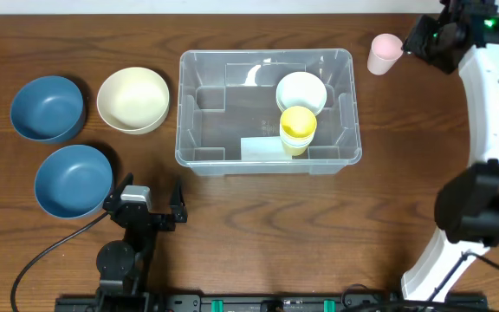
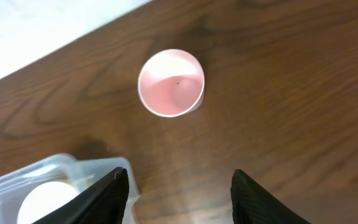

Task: Pack container
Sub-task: 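Release and move the right gripper to grasp the pink cup, then lift the pink cup and stack it onto the cup stack, then open the right gripper and withdraw it to the right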

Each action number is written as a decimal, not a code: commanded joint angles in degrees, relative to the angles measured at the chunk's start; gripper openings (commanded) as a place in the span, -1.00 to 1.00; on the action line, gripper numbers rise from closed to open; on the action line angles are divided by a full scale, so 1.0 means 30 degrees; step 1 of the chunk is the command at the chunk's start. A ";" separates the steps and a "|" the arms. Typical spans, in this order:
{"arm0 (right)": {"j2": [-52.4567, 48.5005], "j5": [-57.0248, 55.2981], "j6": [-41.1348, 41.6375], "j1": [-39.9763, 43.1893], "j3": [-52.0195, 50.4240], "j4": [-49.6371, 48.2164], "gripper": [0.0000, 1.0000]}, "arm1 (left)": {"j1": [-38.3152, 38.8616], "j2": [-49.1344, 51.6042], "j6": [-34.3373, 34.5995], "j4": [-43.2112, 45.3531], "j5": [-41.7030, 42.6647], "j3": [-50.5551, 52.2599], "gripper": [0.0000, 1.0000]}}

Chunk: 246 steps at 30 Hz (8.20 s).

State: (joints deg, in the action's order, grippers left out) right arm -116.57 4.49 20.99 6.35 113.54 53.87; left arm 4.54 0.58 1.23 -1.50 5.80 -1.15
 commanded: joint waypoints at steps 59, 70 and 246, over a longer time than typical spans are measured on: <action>-0.6506 -0.3570 -0.2732 0.0109 0.2958 -0.7111 0.04 | -0.0095 -0.0095 -0.0262 -0.0678 0.0284 0.0306 0.96; -0.8043 -0.3111 -0.2579 0.0080 0.2958 -0.7635 0.02 | -0.0095 -0.0095 -0.0262 -0.0678 0.0284 0.0306 0.96; 0.7249 -0.2871 -0.2091 -0.2492 0.1843 1.3194 0.99 | -0.0095 -0.0095 -0.0262 -0.0678 0.0284 0.0306 0.96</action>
State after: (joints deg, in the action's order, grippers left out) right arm -95.53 -5.89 15.38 -1.39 119.46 93.51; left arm 4.54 0.60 1.23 -1.50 5.80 -1.15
